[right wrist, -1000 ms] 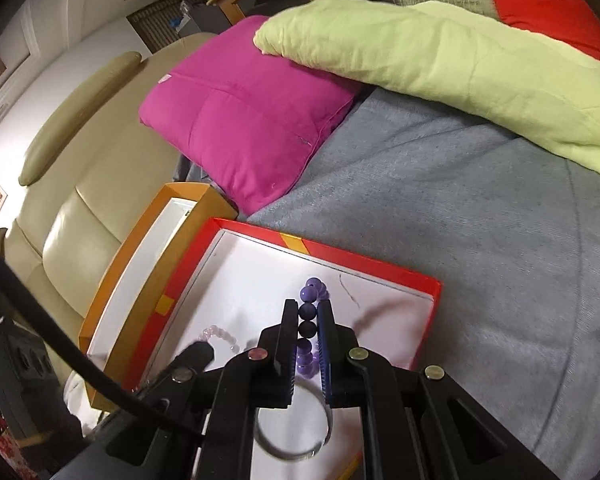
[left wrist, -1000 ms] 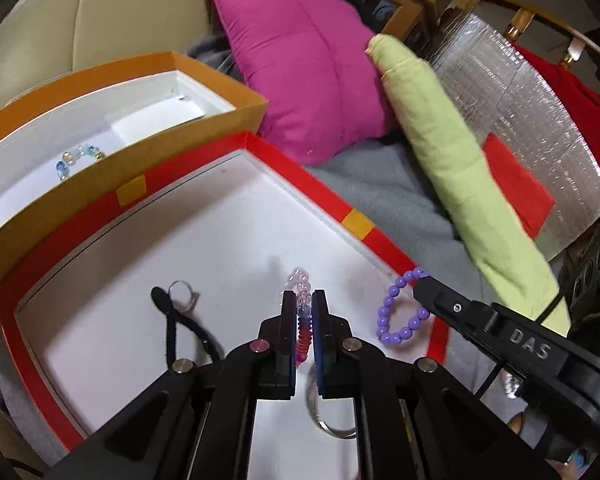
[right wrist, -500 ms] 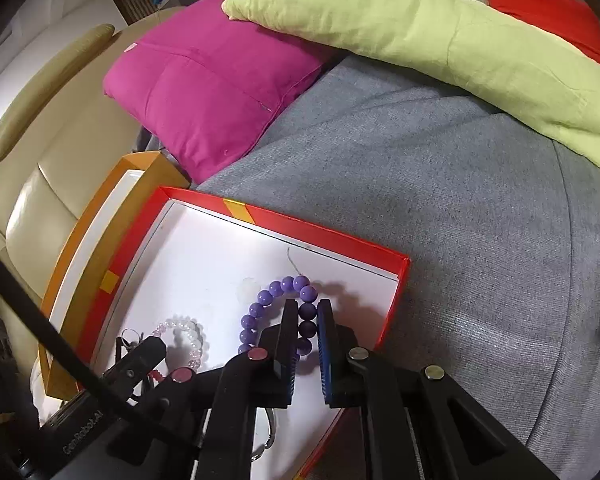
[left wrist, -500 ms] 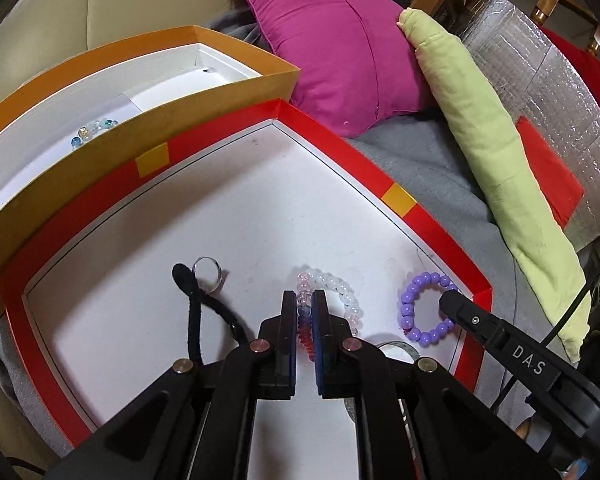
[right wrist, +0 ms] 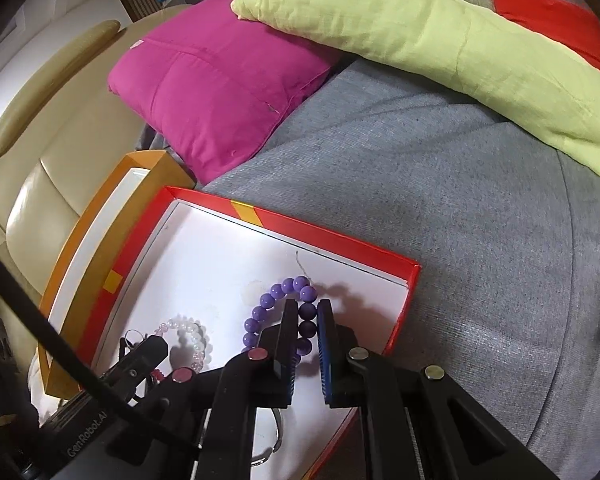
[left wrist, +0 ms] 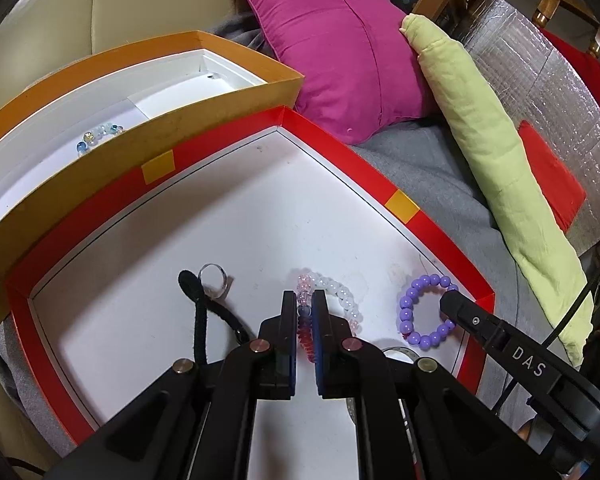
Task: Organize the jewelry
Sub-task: 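Open both tools to release the bracelets in the tray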
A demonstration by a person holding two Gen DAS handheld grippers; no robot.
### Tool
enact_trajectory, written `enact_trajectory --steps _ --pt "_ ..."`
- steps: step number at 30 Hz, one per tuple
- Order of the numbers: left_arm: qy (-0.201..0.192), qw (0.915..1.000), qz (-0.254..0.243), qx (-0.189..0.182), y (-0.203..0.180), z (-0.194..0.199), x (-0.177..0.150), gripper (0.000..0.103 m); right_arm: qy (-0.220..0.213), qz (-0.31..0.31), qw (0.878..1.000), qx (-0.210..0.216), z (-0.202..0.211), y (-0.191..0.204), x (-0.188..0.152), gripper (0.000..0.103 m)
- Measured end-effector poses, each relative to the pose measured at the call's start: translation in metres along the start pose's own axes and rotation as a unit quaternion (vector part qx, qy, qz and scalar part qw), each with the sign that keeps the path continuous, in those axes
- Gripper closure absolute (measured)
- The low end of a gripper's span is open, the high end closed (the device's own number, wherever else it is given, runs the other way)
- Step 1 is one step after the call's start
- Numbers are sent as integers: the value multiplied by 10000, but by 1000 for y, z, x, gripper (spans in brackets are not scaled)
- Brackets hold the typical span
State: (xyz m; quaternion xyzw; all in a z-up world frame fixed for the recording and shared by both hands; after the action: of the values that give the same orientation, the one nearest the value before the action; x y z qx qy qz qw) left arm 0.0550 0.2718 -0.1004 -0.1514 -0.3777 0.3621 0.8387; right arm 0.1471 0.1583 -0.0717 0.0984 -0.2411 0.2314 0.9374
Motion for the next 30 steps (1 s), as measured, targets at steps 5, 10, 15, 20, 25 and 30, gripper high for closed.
enact_trajectory --steps 5,10,15,20,25,30 --pt "6 10000 -43 -18 -2 0 0 95 -15 38 10000 -6 0 2 1 93" --pt "15 10000 -50 15 -2 -1 0 95 -17 135 9999 -49 -1 7 1 93" --pt "37 10000 -55 38 -3 -3 0 95 -34 173 9998 -92 -2 9 2 93" --pt "60 9999 -72 70 -3 -4 0 95 -54 233 9996 -129 -1 11 4 93" --pt "72 9999 -55 106 -2 -5 0 95 -22 299 9994 -171 -3 13 3 93" --pt "76 9999 -54 107 -2 -5 1 95 -39 337 9992 -206 -2 14 4 93"
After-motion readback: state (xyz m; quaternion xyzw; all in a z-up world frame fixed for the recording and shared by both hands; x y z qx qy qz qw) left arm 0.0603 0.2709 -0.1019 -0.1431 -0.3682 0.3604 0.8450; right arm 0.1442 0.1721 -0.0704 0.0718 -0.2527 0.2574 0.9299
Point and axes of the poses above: each gripper's, at about its wrist camera, not at the fingertips, and z roughly against the way its jaws point, y to its left, x to its top, the point moved 8 cm from there along -z, roughly the way its jaws point, and after that the axes turned 13 degrees about -x, right-handed, at the moved point
